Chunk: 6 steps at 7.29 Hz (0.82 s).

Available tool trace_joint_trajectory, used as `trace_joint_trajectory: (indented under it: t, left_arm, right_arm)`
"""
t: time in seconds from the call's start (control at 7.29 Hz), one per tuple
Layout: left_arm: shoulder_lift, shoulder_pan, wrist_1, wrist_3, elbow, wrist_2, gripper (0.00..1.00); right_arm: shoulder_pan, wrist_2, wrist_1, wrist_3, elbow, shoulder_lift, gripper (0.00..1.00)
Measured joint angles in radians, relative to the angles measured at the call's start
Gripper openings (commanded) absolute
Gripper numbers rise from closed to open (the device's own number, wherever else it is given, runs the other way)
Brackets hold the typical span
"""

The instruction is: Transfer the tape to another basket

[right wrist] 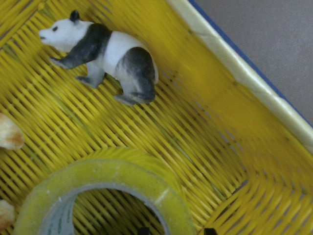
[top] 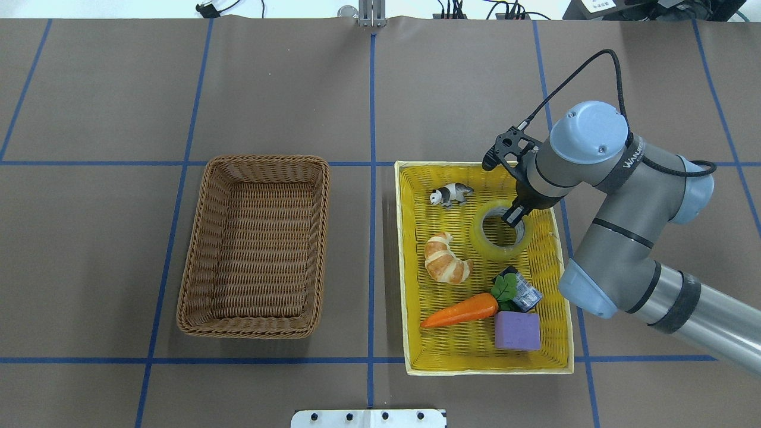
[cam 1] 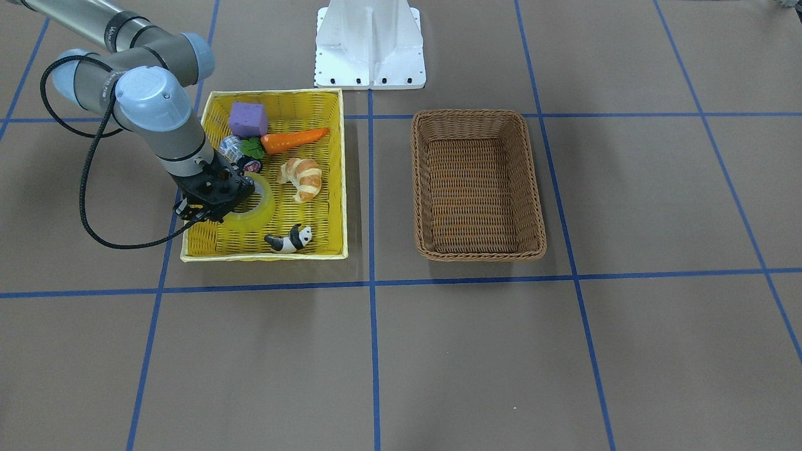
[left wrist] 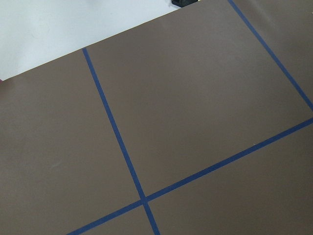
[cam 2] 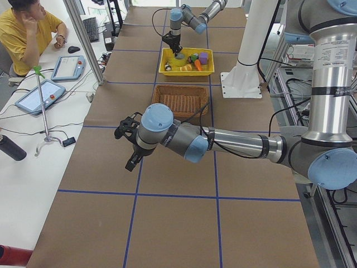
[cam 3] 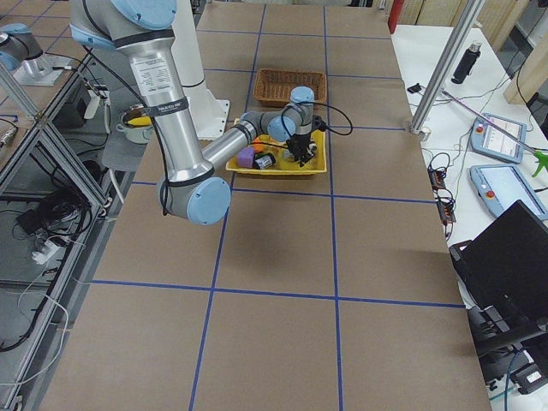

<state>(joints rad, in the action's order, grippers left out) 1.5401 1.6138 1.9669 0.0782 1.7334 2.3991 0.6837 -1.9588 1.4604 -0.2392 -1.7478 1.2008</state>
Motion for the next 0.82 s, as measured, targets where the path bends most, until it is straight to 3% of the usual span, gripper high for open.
trace_joint_trajectory:
  t: [0.55, 0.82]
  left_arm:
    - [0.000, 0.000, 0.011, 0.001, 0.001, 0.003, 0.99]
    - [-0.001, 0.000, 0.072, 0.000, 0.001, 0.064, 0.99]
  right_arm:
    - [0.183, -0.005, 0.000, 0.071, -0.089, -0.028, 0.00]
    - [0.250, -0.029, -0.039, -0.028, -0.109, -0.057, 0.00]
